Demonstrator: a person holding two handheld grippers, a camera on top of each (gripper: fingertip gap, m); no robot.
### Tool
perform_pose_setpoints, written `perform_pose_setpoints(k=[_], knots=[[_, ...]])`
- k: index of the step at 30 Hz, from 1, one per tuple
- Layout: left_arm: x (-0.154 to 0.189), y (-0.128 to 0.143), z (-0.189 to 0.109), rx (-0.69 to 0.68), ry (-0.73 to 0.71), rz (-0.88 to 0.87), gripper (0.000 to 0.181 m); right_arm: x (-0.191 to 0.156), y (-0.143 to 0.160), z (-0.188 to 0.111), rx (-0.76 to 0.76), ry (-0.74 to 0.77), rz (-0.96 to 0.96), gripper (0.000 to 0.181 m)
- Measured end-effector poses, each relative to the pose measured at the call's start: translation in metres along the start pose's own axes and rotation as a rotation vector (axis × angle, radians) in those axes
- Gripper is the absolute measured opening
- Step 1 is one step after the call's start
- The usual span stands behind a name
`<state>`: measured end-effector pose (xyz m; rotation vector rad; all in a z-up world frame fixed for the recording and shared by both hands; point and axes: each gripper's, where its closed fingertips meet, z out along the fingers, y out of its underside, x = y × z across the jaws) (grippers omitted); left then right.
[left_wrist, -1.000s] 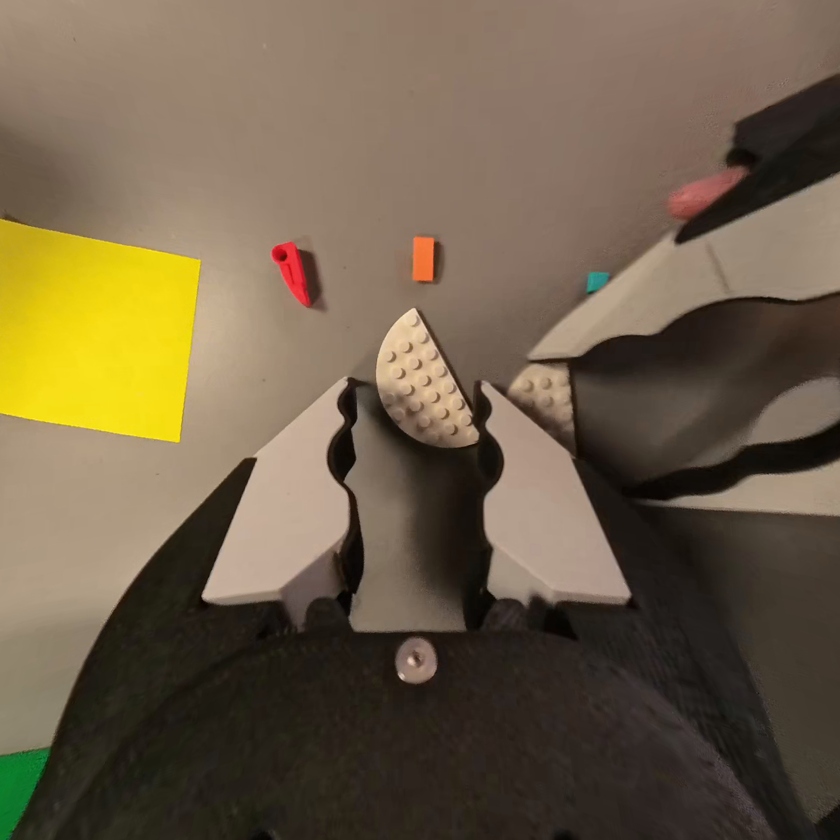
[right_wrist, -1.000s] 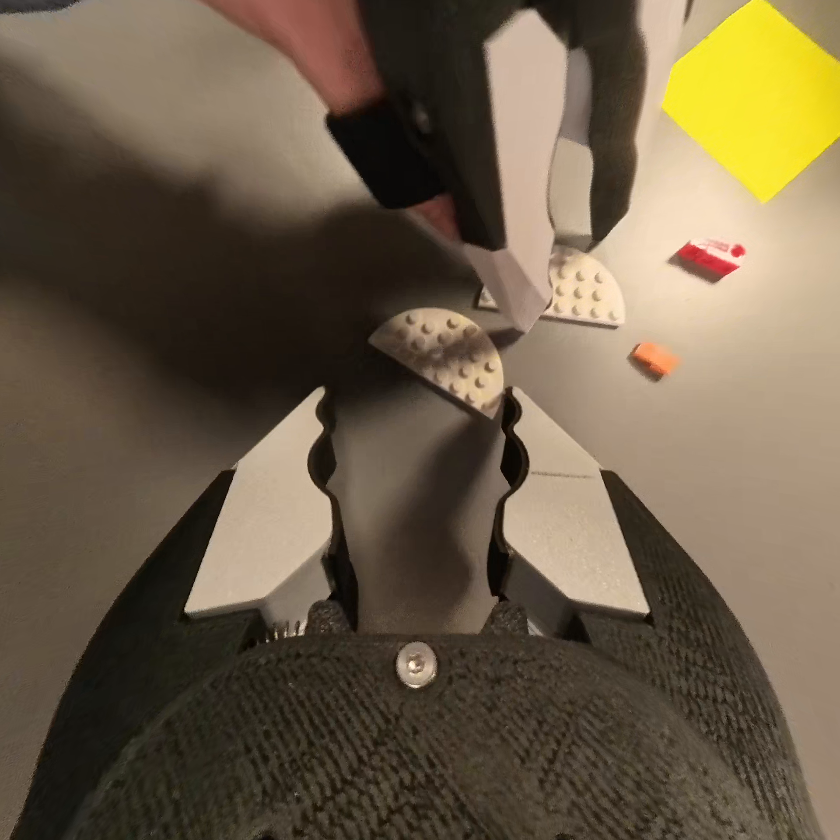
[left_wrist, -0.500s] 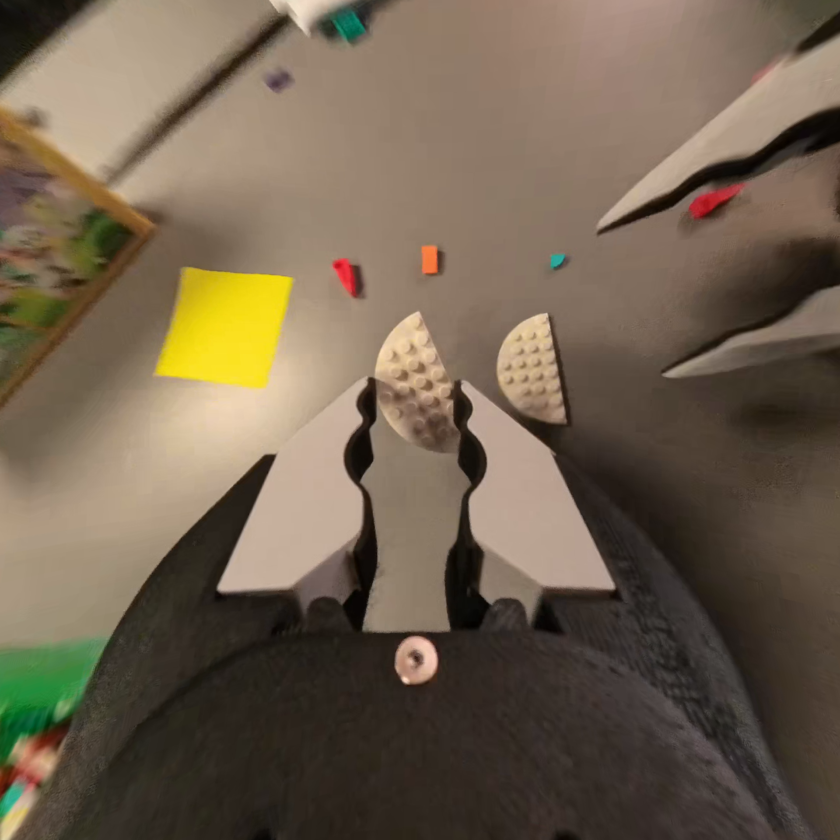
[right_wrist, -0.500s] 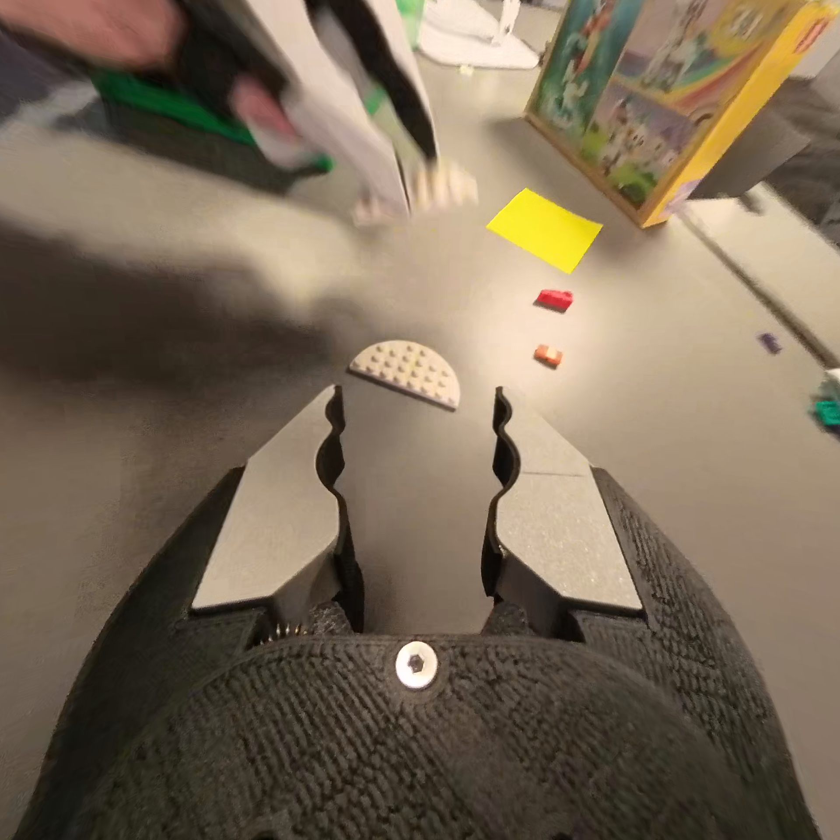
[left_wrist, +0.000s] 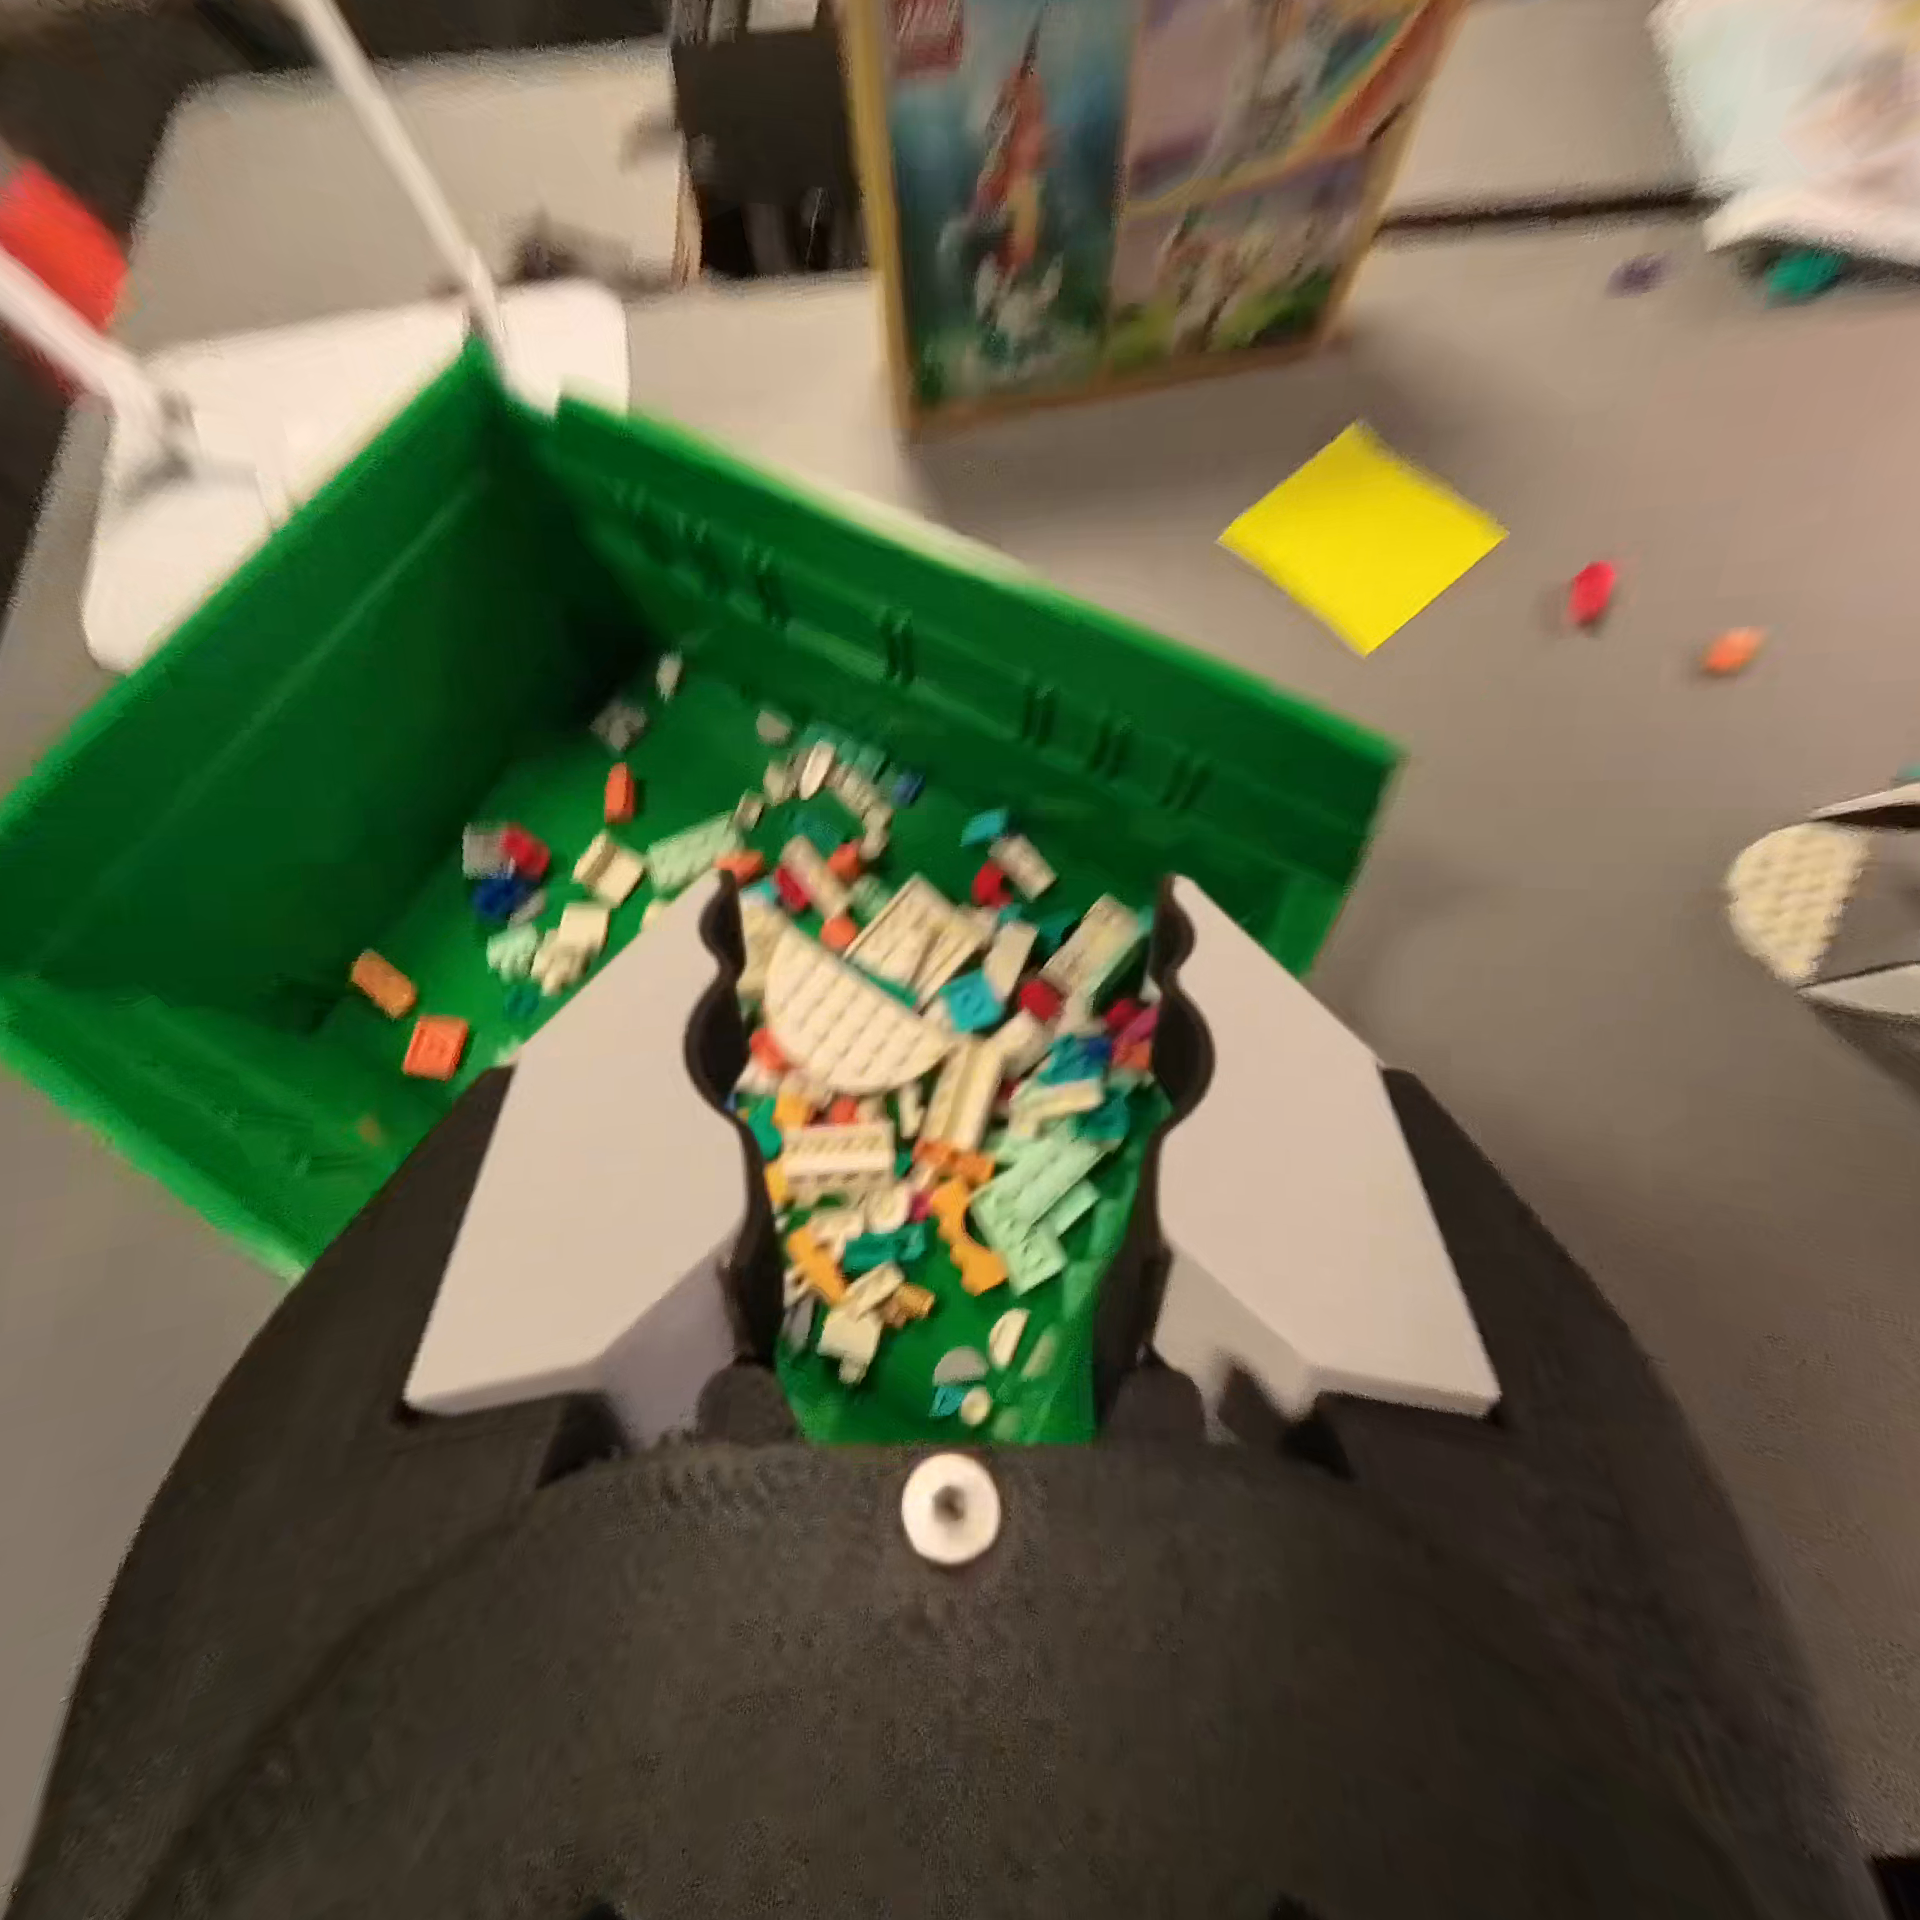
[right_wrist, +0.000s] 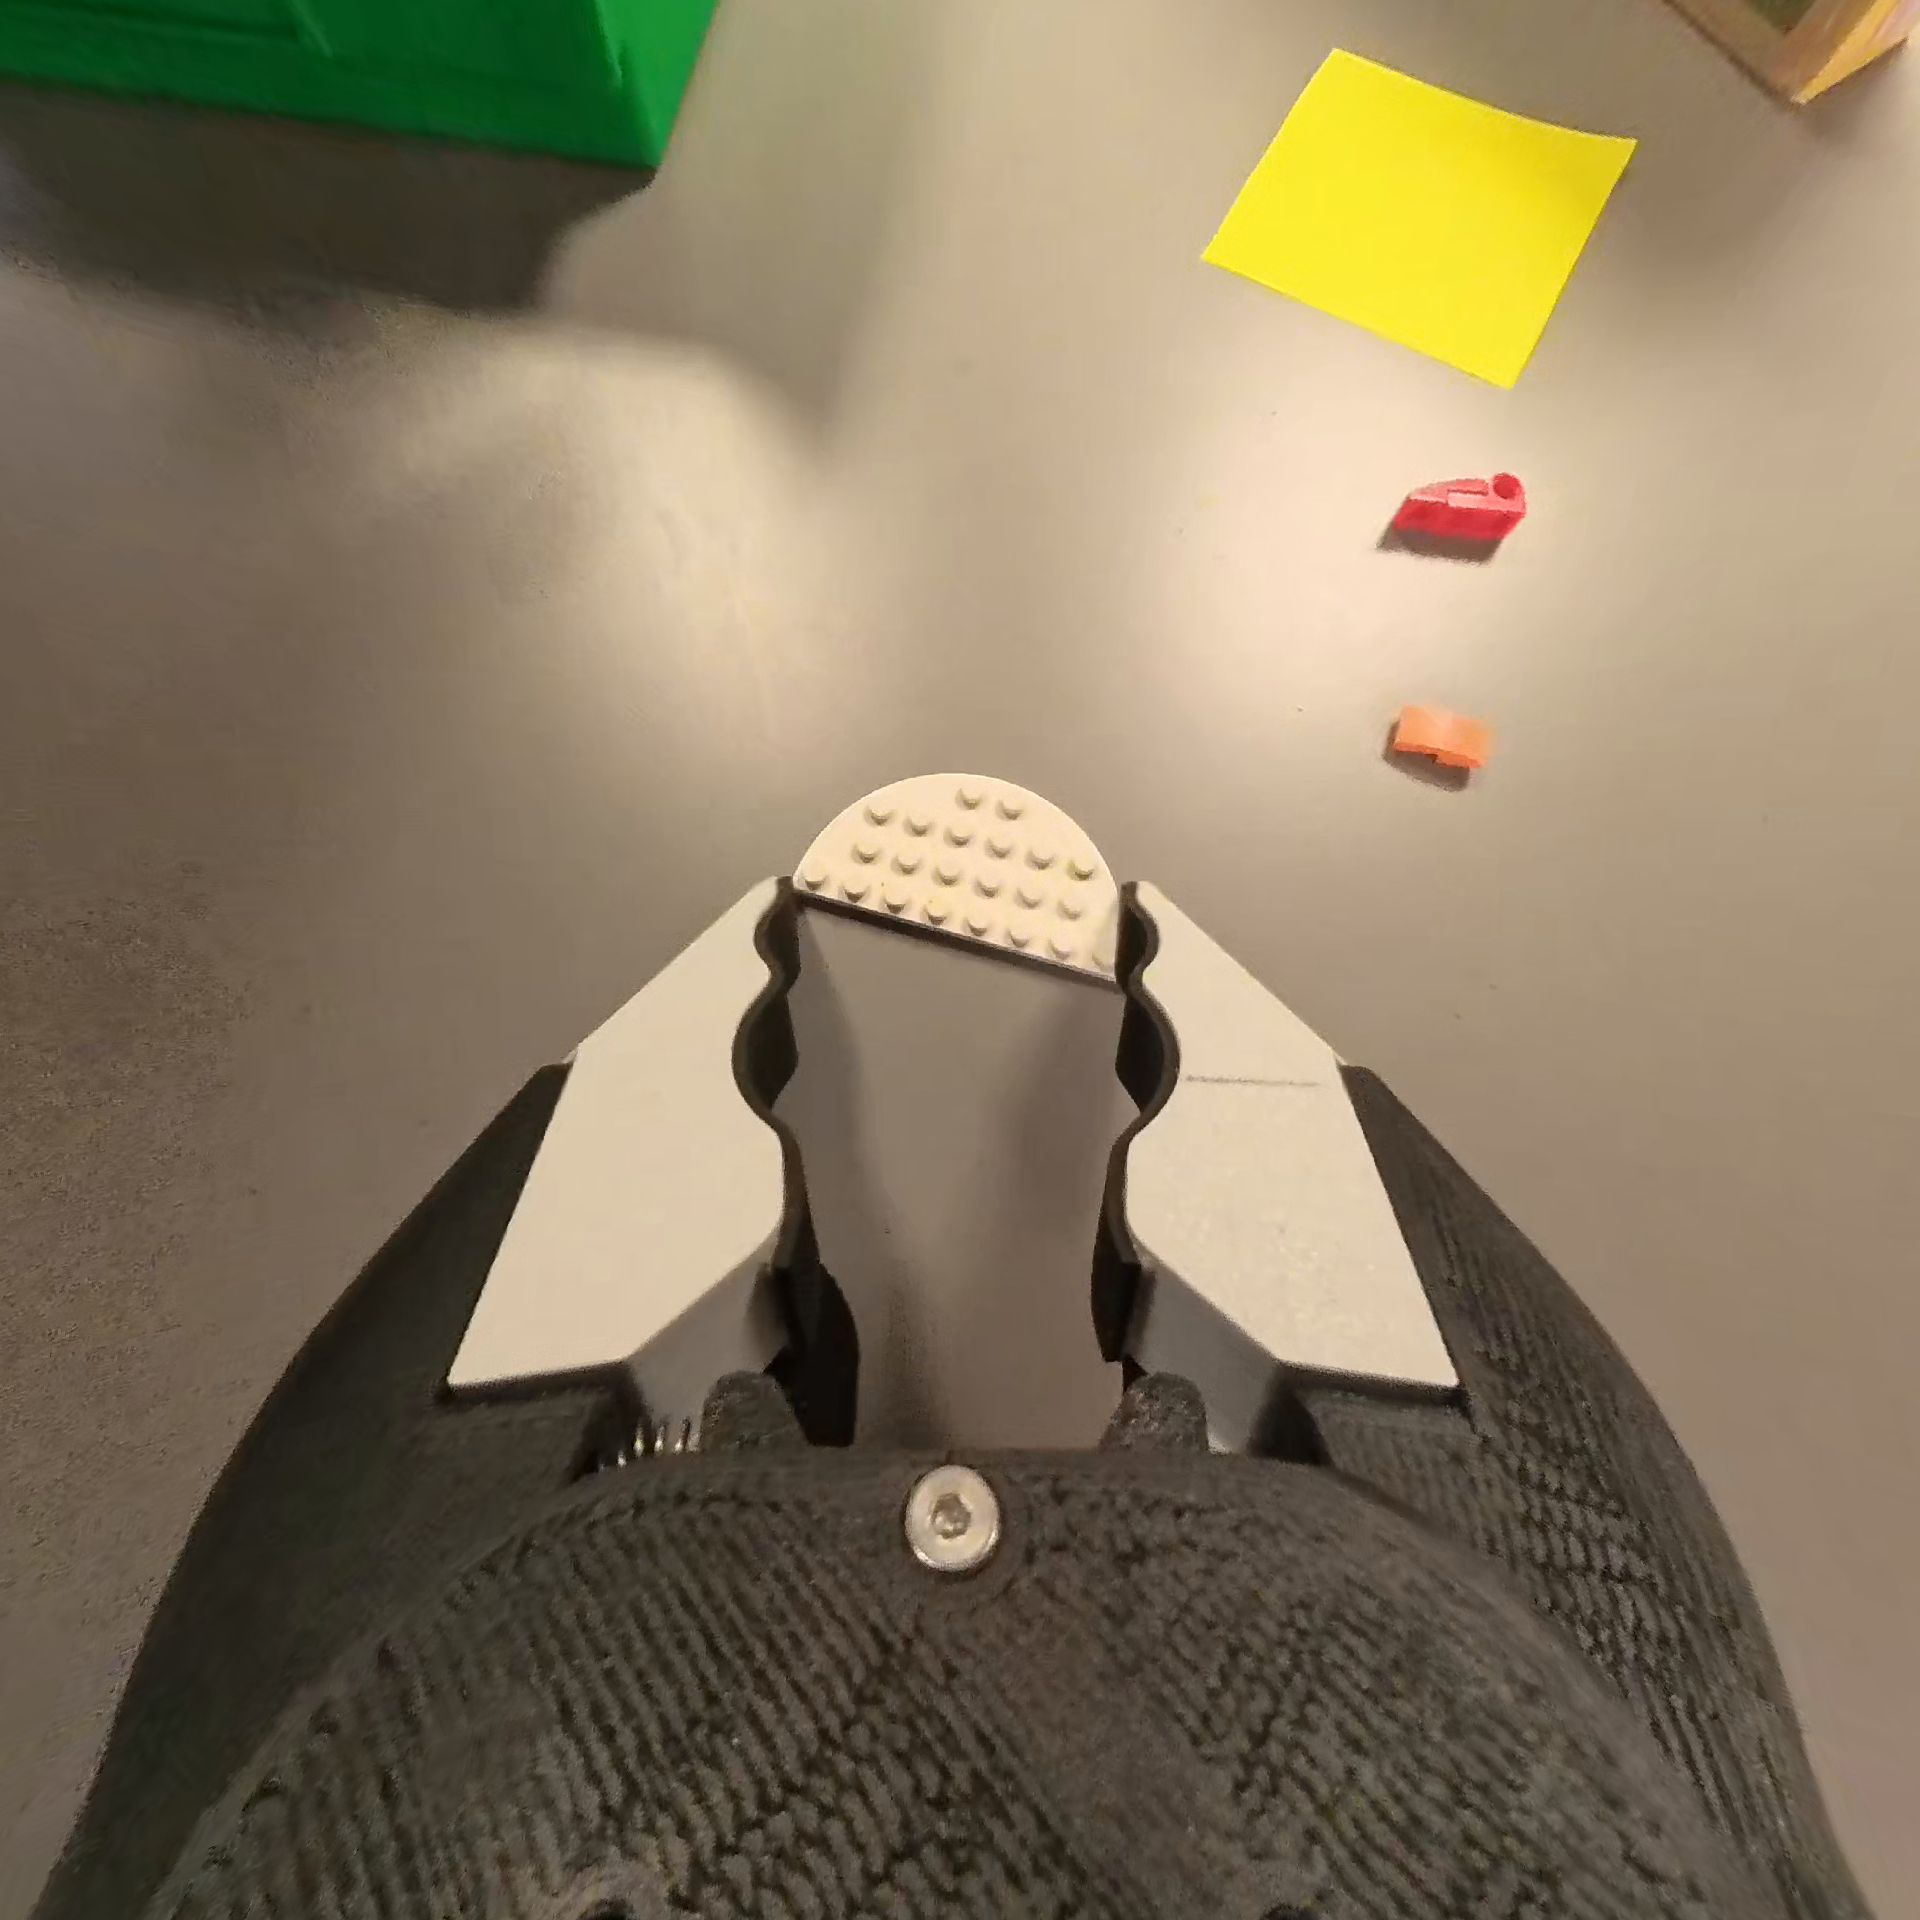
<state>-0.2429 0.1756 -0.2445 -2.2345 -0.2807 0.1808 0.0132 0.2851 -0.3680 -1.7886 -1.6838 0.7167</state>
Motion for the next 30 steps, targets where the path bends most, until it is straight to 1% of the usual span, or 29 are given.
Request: perform_pose_setpoints(k=[1, 3, 4, 5, 7, 8, 9, 10, 11, 13, 14, 15, 16, 18, 19, 20, 21, 22, 24, 25, 26, 28, 29, 30], knots=[[0.019, -0.014, -0.009, 0.089, 0.049, 0.039, 0.076, 0.0, 0.0, 0.0, -0.003, -0.001, -0.002, 0.059], [0.079, -0.03, -0.025, 0.224, 0.247, 0.135, 0.065, 0.0, -0.001, 0.0, 0.005, 0.009, -0.027, 0.059], [0.115, -0.03, -0.031, 0.246, 0.386, 0.17, 0.061, 0.002, -0.003, -0.001, 0.016, 0.032, -0.059, 0.042], [0.148, -0.027, -0.034, 0.246, 0.53, 0.188, 0.059, 0.0, -0.008, -0.005, 0.05, 0.051, -0.113, 0.024], [0.196, -0.015, -0.027, 0.196, 0.739, 0.163, 0.06, -0.007, -0.025, -0.017, 0.15, 0.086, -0.224, 0.02], [0.211, -0.009, -0.017, 0.161, 0.799, 0.137, 0.062, -0.008, -0.03, -0.023, 0.171, 0.112, -0.261, 0.02], [0.22, -0.001, -0.003, 0.109, 0.827, 0.13, 0.061, -0.009, -0.031, -0.025, 0.167, 0.127, -0.28, 0.023], [0.223, 0.009, 0.011, 0.044, 0.831, 0.124, 0.058, -0.009, -0.028, -0.025, 0.152, 0.119, -0.273, 0.029], [0.223, 0.014, 0.021, 0.006, 0.828, 0.1, 0.056, -0.014, -0.027, -0.022, 0.152, 0.067, -0.246, 0.034], [0.221, 0.013, 0.021, 0.014, 0.865, 0.046, 0.051, -0.031, -0.031, -0.012, 0.179, -0.085, -0.136, 0.043], [0.216, 0.011, 0.019, 0.042, 0.851, 0.034, 0.049, -0.035, -0.034, -0.004, 0.171, -0.12, -0.096, 0.047], [0.208, 0.008, 0.018, 0.071, 0.813, 0.036, 0.049, -0.038, -0.036, 0.007, 0.144, -0.13, -0.072, 0.051], [0.199, 0.005, 0.016, 0.099, 0.768, 0.042, 0.05, -0.039, -0.038, 0.018, 0.113, -0.108, -0.062, 0.055], [0.185, 0.0, 0.01, 0.139, 0.718, 0.038, 0.05, -0.042, -0.043, 0.037, 0.05, -0.061, -0.062, 0.058], [0.181, -0.002, 0.006, 0.149, 0.713, 0.03, 0.05, -0.043, -0.044, 0.043, 0.023, -0.042, -0.062, 0.056], [0.179, -0.003, 0.001, 0.159, 0.721, 0.026, 0.05, -0.047, -0.046, 0.047, 0.003, -0.048, -0.057, 0.049], [0.177, -0.004, -0.002, 0.17, 0.718, 0.023, 0.05, -0.049, -0.048, 0.049, -0.007, -0.053, -0.051, 0.033], [0.174, -0.004, -0.004, 0.177, 0.715, 0.026, 0.05, -0.051, -0.049, 0.049, -0.01, -0.049, -0.062, 0.031], [0.17, -0.002, -0.006, 0.182, 0.701, 0.033, 0.05, -0.05, -0.05, 0.048, 0.002, -0.035, -0.125, 0.031], [0.168, -0.001, -0.006, 0.182, 0.701, 0.031, 0.051, -0.046, -0.053, 0.044, 0.032, -0.005, -0.171, 0.031], [0.168, 0.0, -0.005, 0.177, 0.706, 0.021, 0.052, -0.045, -0.061, 0.036, 0.09, 0.018, -0.221, 0.03], [0.172, 0.003, -0.003, 0.157, 0.74, -0.005, 0.059, -0.053, -0.087, 0.008, 0.273, 0.058, -0.366, 0.03], [0.178, 0.004, -0.004, 0.145, 0.78, -0.026, 0.066, -0.06, -0.097, -0.008, 0.35, 0.083, -0.463, 0.029], [0.185, 0.003, -0.006, 0.141, 0.836, -0.058, 0.067, -0.067, -0.104, -0.021, 0.402, 0.109, -0.553, 0.029]])
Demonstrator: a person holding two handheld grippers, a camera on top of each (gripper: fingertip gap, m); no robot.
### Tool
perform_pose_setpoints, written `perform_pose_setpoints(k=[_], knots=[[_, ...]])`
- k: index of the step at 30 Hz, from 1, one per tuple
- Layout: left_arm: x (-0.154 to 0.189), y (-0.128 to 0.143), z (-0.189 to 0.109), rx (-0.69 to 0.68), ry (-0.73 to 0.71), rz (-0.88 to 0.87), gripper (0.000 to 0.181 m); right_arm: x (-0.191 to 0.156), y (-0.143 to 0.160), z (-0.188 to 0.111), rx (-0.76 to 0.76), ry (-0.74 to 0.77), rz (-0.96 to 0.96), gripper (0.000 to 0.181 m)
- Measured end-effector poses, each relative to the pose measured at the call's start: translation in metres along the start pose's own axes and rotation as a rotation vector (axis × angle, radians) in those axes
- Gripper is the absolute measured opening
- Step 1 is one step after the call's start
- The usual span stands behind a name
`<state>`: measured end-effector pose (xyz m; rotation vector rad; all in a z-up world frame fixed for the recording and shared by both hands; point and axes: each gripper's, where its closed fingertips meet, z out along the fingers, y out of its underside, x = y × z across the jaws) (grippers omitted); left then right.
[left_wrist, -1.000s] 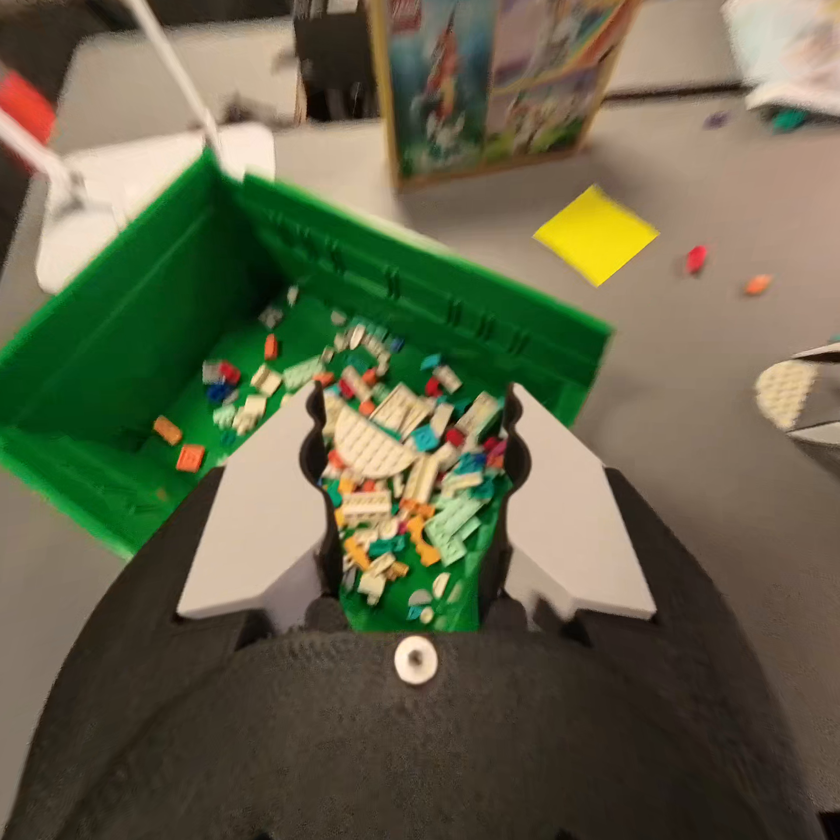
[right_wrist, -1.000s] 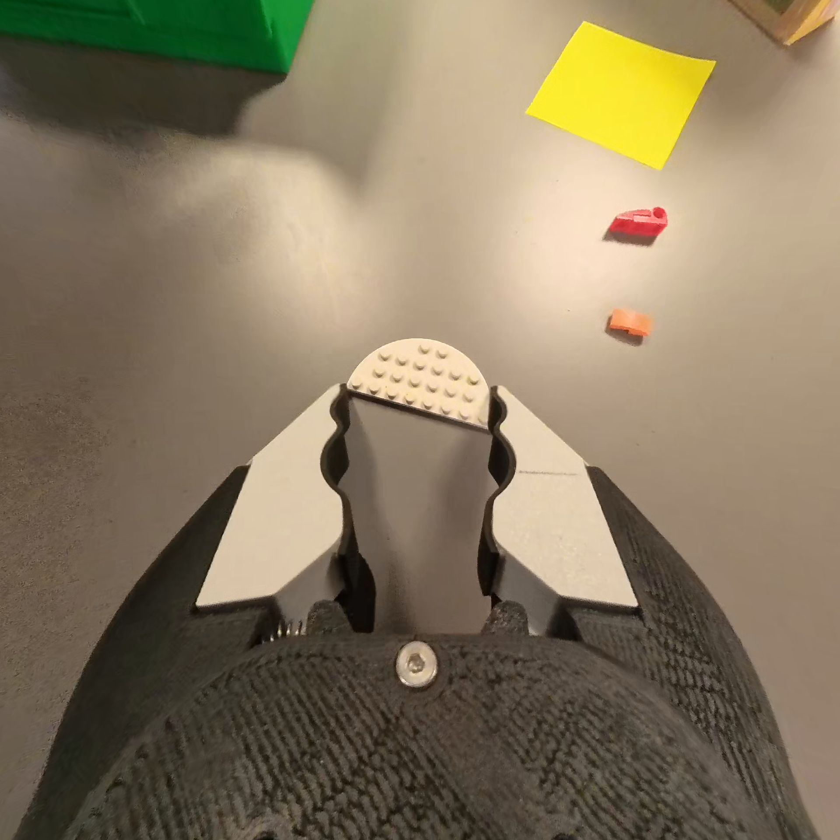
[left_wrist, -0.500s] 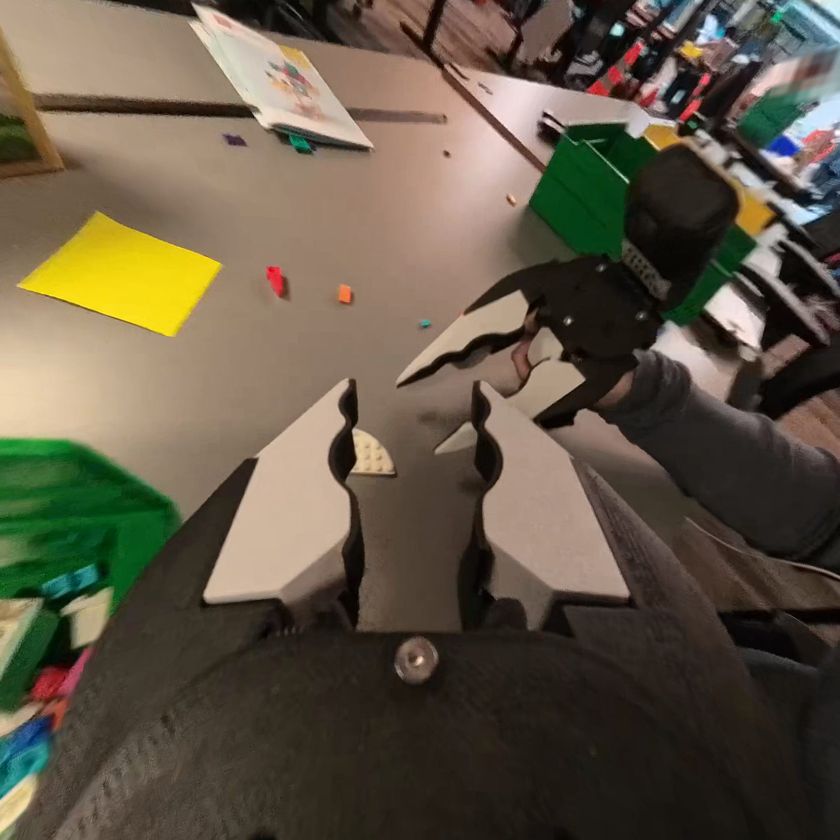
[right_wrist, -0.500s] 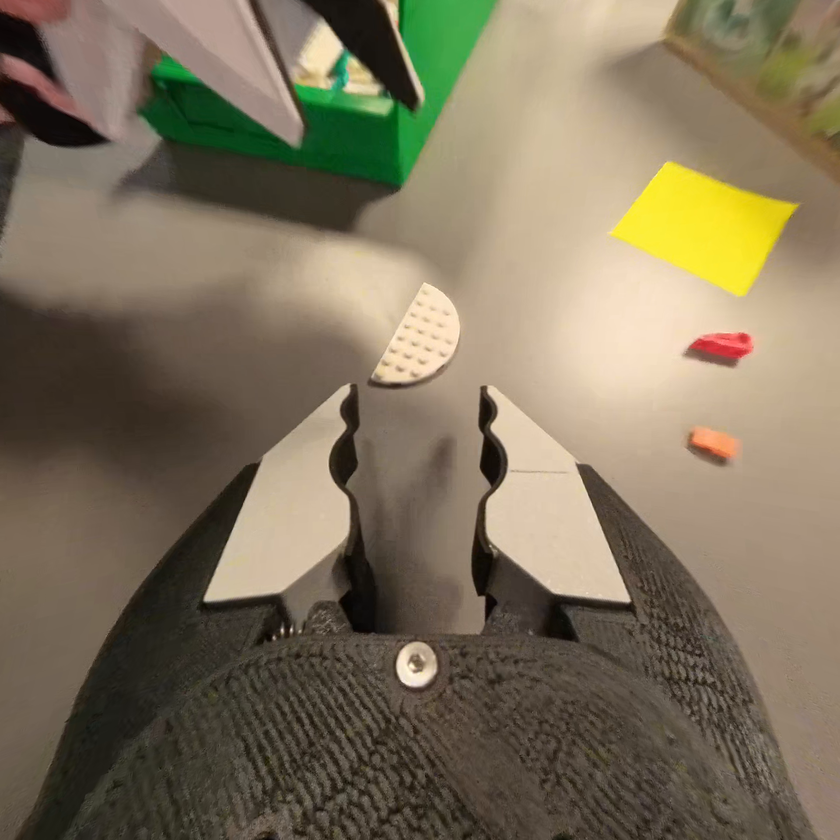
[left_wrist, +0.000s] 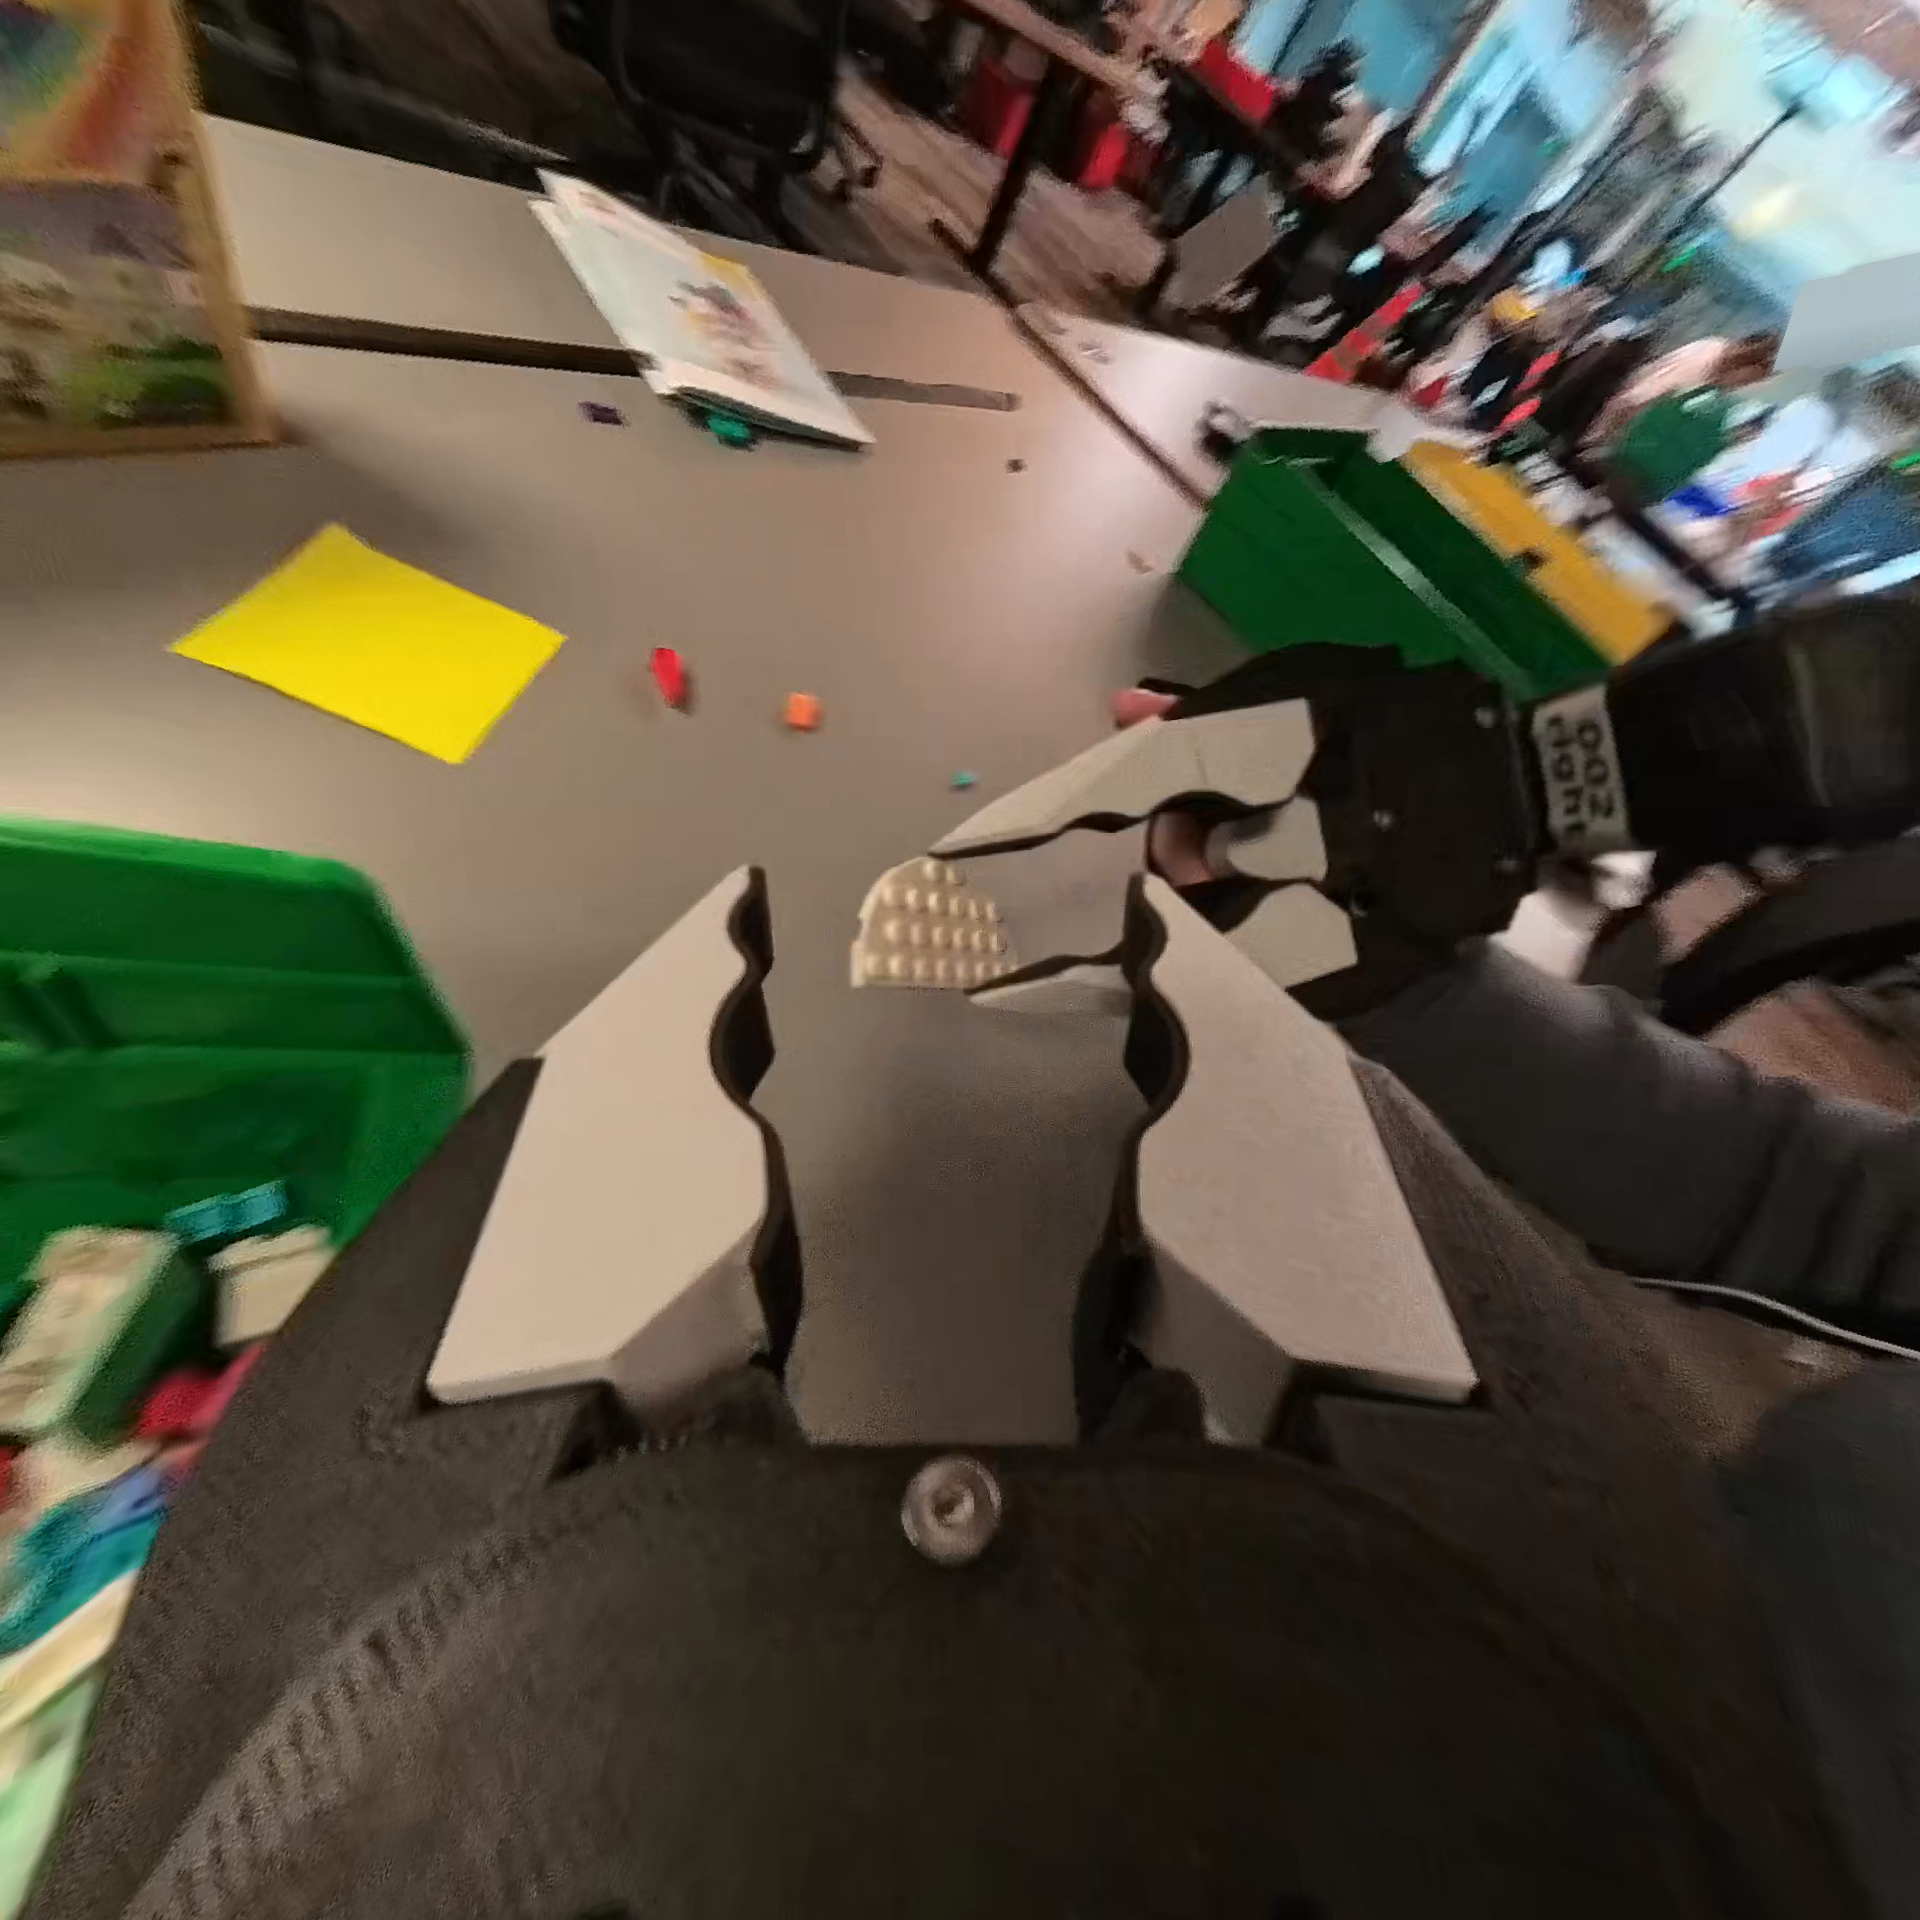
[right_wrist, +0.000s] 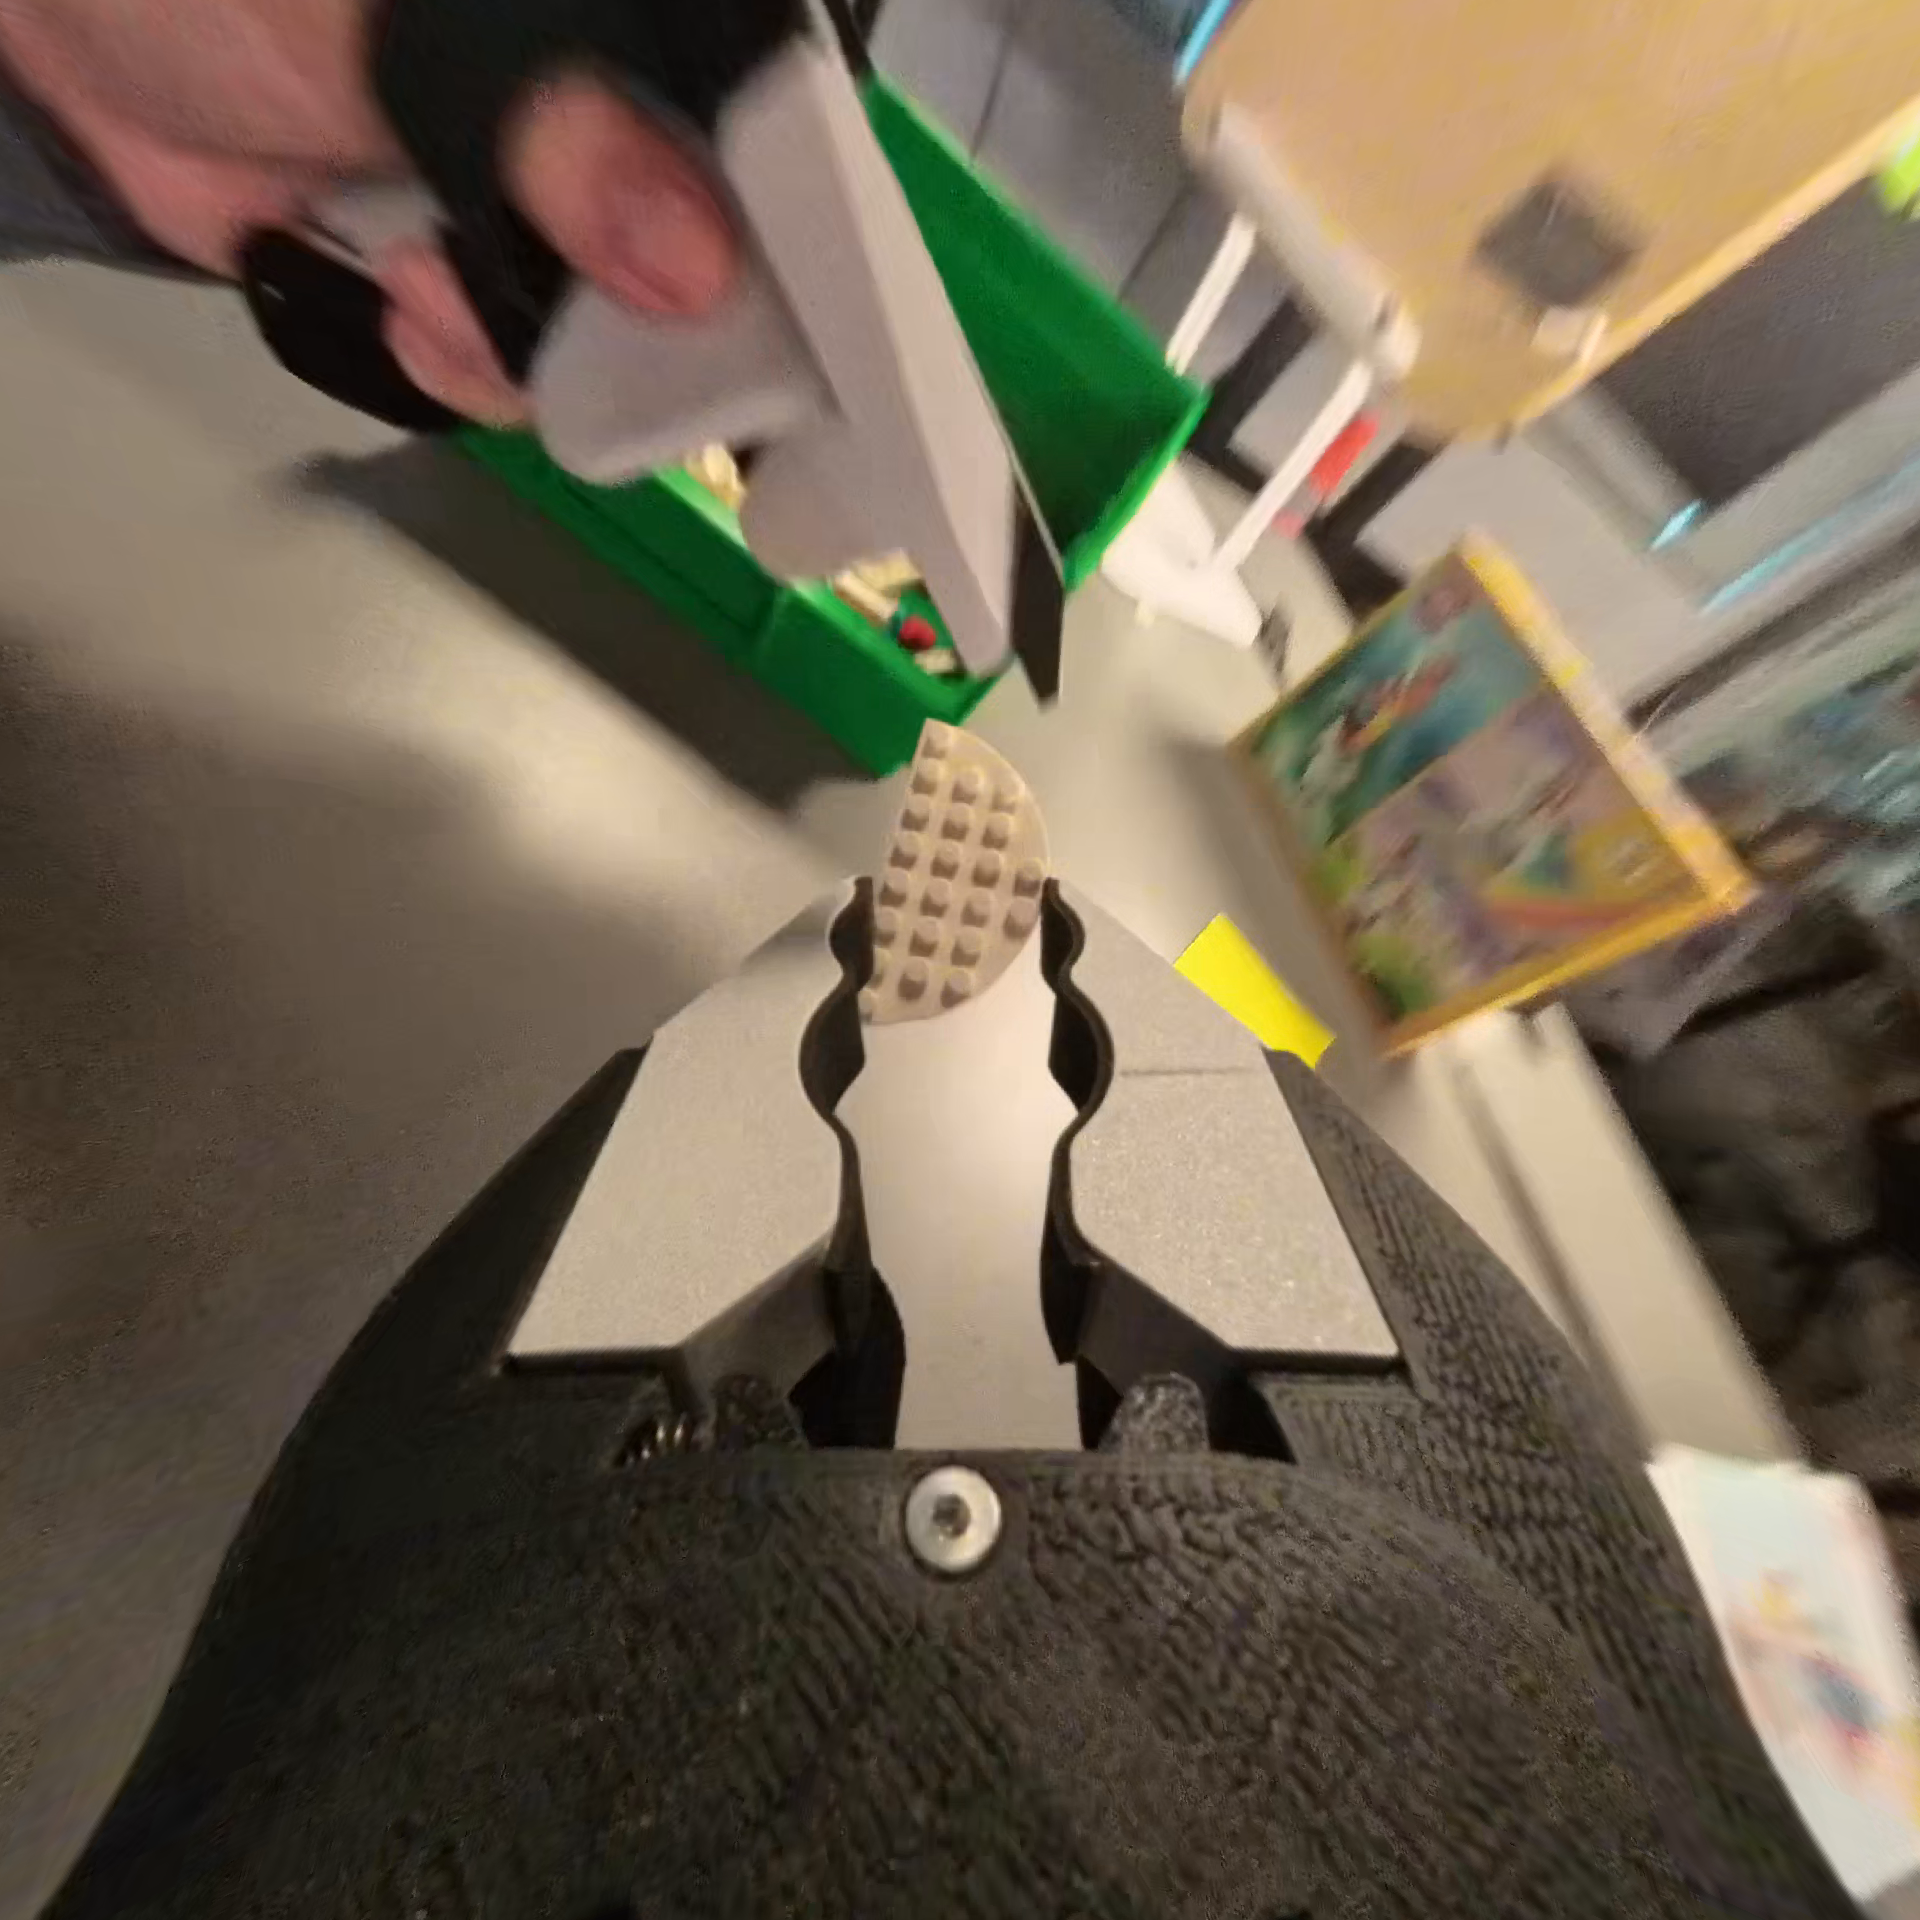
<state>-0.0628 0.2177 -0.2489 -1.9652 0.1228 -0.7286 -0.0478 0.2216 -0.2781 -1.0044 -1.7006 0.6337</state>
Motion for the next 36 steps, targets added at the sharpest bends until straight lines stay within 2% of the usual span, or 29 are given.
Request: perform_pose_setpoints(k=[2, 5, 7, 9, 10, 11, 13, 15, 16, 19, 23, 26, 30, 31, 33, 36], knots=[[0.016, -0.002, 0.005, 0.018, 0.124, -0.071, 0.06, -0.001, -0.019, -0.014, 0.053, 0.032, -0.126, 0.029], [0.036, 0.012, 0.008, -0.091, 0.281, -0.133, 0.004, 0.003, -0.031, -0.025, 0.069, 0.077, -0.188, 0.029], [0.041, 0.011, 0.006, -0.08, 0.31, -0.128, 0.003, 0.001, -0.038, -0.029, 0.102, 0.085, -0.209, 0.034], [0.04, 0.002, -0.005, -0.025, 0.297, -0.096, 0.003, 0.005, -0.041, -0.036, 0.109, 0.128, -0.202, 0.061], [0.03, -0.005, -0.013, 0.012, 0.232, -0.087, 0.003, 0.012, -0.035, -0.043, 0.083, 0.162, -0.176, 0.061], [0.01, -0.009, -0.024, 0.027, 0.103, -0.06, 0.004, 0.023, -0.025, -0.052, 0.051, 0.206, -0.126, 0.059], [-0.044, -0.011, -0.056, 0.026, -0.239, 0.006, 0.003, 0.051, 0.008, -0.069, -0.044, 0.299, 0.038, 0.05], [-0.092, -0.006, -0.095, -0.036, -0.546, 0.022, 0.003, 0.063, 0.05, -0.071, -0.146, 0.264, 0.253, 0.044], [-0.107, -0.003, -0.108, -0.066, -0.63, 0.008, 0.011, 0.065, 0.071, -0.067, -0.205, 0.233, 0.353, 0.043], [-0.129, 0.009, -0.123, -0.163, -0.728, -0.075, 0.036, 0.074, 0.114, -0.045, -0.318, 0.177, 0.488, 0.04], [-0.132, 0.004, -0.13, -0.206, -0.847, -0.002, 0.069, 0.081, 0.152, -0.013, -0.438, 0.145, 0.545, 0.04], [-0.108, -0.013, -0.119, -0.122, -0.806, 0.11, 0.071, 0.084, 0.16, 0.003, -0.452, 0.129, 0.59, 0.038], [-0.054, -0.034, -0.09, 0.029, -0.58, 0.209, 0.06, 0.082, 0.157, 0.011, -0.454, 0.104, 0.591, 0.015], [-0.039, -0.039, -0.082, 0.066, -0.522, 0.222, 0.061, 0.081, 0.157, 0.011, -0.461, 0.105, 0.579, 0.014], [-0.006, -0.045, -0.064, 0.124, -0.399, 0.266, 0.062, 0.078, 0.153, 0.009, -0.463, 0.105, 0.49, 0.014], [0.02, -0.04, -0.039, 0.107, -0.277, 0.296, 0.054, 0.07, 0.123, 0.005, -0.333, 0.098, 0.318, 0.014]])
